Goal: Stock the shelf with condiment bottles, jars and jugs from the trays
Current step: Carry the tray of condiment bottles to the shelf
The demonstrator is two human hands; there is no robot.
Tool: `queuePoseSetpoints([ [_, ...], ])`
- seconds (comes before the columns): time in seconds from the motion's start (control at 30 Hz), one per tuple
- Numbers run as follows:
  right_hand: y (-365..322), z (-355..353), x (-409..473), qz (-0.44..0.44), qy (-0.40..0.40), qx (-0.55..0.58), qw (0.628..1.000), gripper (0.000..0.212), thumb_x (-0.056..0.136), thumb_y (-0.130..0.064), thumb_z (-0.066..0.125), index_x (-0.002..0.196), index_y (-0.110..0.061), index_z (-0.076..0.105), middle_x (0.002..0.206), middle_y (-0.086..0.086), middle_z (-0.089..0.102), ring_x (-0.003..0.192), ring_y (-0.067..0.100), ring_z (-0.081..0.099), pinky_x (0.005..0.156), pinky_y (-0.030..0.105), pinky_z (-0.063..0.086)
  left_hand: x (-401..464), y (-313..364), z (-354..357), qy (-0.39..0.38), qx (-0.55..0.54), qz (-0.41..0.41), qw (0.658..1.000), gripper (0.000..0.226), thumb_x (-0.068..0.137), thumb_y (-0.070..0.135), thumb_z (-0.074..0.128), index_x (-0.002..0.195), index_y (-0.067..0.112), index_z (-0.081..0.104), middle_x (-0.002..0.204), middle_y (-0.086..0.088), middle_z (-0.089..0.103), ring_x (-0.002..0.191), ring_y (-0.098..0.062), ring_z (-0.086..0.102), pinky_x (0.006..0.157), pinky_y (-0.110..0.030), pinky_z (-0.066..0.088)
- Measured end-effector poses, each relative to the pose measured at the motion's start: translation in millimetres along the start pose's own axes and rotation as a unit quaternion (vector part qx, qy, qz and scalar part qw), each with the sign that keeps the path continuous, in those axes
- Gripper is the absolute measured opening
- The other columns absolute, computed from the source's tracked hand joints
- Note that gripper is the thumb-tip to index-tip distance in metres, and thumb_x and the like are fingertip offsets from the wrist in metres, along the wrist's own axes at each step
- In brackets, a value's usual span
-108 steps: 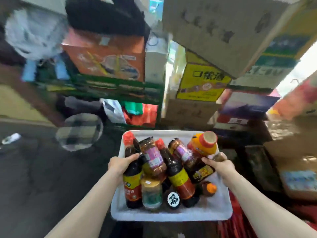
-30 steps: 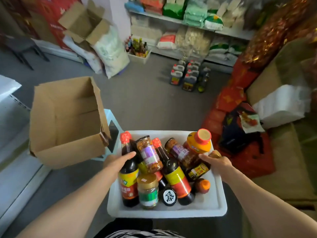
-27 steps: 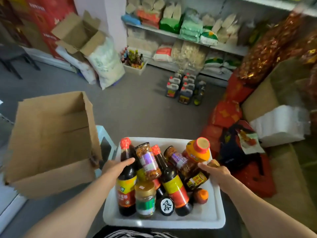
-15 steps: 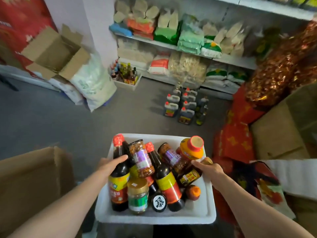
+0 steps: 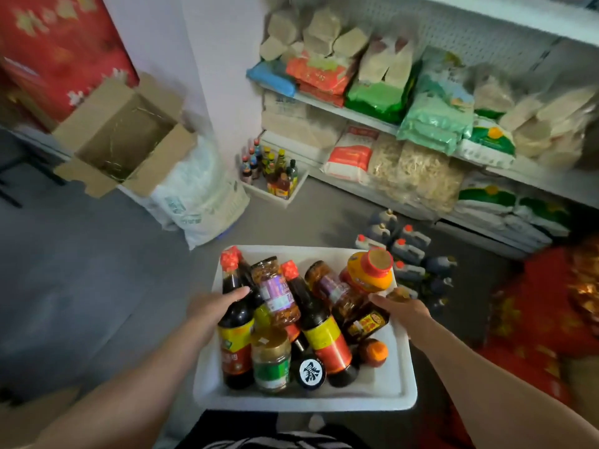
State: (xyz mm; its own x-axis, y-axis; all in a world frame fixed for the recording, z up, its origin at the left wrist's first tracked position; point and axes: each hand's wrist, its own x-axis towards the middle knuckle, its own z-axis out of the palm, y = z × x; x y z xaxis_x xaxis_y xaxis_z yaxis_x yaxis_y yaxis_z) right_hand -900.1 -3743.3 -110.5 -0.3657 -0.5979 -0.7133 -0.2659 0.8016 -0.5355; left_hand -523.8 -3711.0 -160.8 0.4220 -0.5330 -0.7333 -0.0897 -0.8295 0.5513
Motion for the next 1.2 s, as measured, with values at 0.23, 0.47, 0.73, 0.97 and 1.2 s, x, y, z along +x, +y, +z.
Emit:
queuePoseSetpoints([
  [0.23, -128.2, 30.3, 117.9, 0.032, 0.055, -0.012, 0.998, 0.065, 0.068, -0.056, 0.084, 0.11, -0.012, 0.06, 0.109, 0.01, 0.062, 0.097, 0.028, 0.06, 0.084, 0.038, 0.052, 120.2, 170.1, 27.5, -0.077, 0.003, 0.057, 0.995, 0.055, 0.061, 0.048, 0.091, 0.097, 0.014, 0.069, 0.094, -0.008, 0.069, 0.09, -0.024, 0.065, 0.095, -0.038, 0.049],
  [0.47, -231.7, 35.4, 213.3, 0.084, 0.055, 0.014, 0.995, 0.076, 0.062, -0.062, 0.085, 0.114, -0.011, 0.061, 0.106, 0.009, 0.065, 0.095, 0.027, 0.063, 0.081, 0.036, 0.053, 216.5, 310.9, 60.8, -0.039, 0.06, 0.056, 0.996, 0.049, 0.063, 0.044, 0.091, 0.082, 0.006, 0.067, 0.083, -0.011, 0.069, 0.075, -0.023, 0.065, 0.068, -0.033, 0.048],
  [0.73, -305.2, 29.0, 373.4, 0.099, -0.009, -0.012, 0.995, 0.08, 0.062, -0.061, 0.086, 0.121, -0.012, 0.063, 0.106, 0.005, 0.067, 0.093, 0.022, 0.064, 0.074, 0.03, 0.05, 325.1, 395.9, 151.9, -0.025, 0.14, 0.027, 0.989, 0.055, 0.065, 0.052, 0.087, 0.082, 0.003, 0.069, 0.077, -0.012, 0.069, 0.075, -0.028, 0.065, 0.067, -0.034, 0.046],
  [0.97, -322.9, 29.8, 496.0, 0.091, -0.026, -0.061, 0.994, 0.067, 0.061, -0.068, 0.075, 0.104, -0.017, 0.07, 0.105, 0.003, 0.072, 0.105, 0.027, 0.068, 0.096, 0.044, 0.054, 416.5, 427.9, 232.3, -0.055, 0.159, 0.011, 0.986, 0.049, 0.071, 0.048, 0.085, 0.089, 0.005, 0.069, 0.086, -0.011, 0.068, 0.086, -0.033, 0.067, 0.067, -0.036, 0.048],
  [1.2, -306.3, 51.8, 607.1, 0.105, -0.03, -0.057, 0.992, 0.03, 0.079, -0.051, 0.078, 0.092, -0.027, 0.064, 0.104, 0.003, 0.07, 0.1, 0.026, 0.066, 0.096, 0.041, 0.053, 523.8, 439.0, 311.3, -0.076, 0.175, 0.011, 0.982, 0.057, 0.068, 0.053, 0.085, 0.099, 0.007, 0.068, 0.093, -0.013, 0.071, 0.086, -0.03, 0.067, 0.072, -0.037, 0.051],
])
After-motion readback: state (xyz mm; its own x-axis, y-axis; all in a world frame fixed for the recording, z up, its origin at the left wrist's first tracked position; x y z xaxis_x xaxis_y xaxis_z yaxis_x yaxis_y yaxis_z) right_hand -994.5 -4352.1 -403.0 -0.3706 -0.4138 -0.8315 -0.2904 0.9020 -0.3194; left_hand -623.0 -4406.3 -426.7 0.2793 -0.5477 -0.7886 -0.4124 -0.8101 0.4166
